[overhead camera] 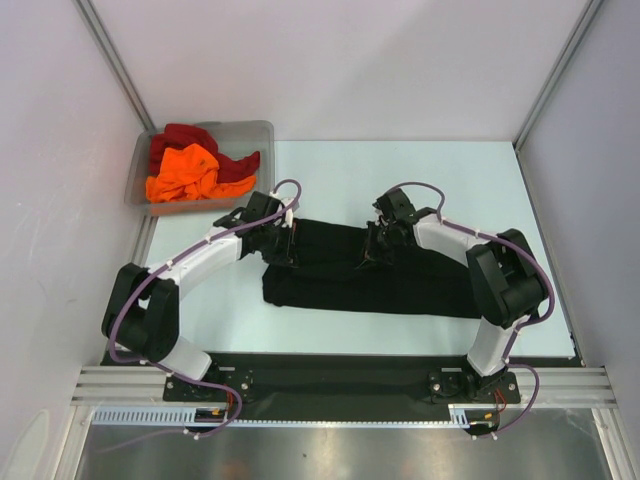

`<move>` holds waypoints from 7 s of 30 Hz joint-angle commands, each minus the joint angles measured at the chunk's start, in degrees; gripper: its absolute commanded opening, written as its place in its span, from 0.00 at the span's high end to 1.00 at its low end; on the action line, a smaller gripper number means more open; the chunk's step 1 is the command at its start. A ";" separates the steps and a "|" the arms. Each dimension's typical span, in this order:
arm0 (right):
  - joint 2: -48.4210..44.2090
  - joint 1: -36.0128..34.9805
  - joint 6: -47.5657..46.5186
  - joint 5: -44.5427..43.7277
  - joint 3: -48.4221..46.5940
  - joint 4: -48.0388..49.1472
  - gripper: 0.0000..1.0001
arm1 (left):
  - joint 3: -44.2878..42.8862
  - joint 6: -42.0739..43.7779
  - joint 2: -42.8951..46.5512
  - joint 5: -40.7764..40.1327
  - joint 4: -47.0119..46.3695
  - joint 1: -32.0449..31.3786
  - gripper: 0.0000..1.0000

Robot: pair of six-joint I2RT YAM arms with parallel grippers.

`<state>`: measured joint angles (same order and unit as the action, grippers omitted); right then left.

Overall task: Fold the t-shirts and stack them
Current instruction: Fold the tshirt

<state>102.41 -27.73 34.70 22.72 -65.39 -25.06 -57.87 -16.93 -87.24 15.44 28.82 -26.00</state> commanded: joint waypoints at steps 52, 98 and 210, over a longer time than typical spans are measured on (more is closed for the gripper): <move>-2.39 3.91 -3.14 0.92 0.96 0.27 0.98 | 12.69 -11.72 12.71 9.25 -4.38 -5.29 1.00; 10.27 11.29 -4.29 10.76 -7.39 2.03 0.97 | -40.22 -2.14 -29.91 3.63 8.27 3.24 1.00; 40.23 -1.98 -44.01 2.68 -64.78 -18.98 0.23 | 37.21 -51.19 27.66 -1.90 -15.81 6.93 0.27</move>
<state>141.40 -28.77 -6.15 18.70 -127.13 -41.74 -19.42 -65.06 -57.98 13.76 16.34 -19.62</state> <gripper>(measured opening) 0.765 0.721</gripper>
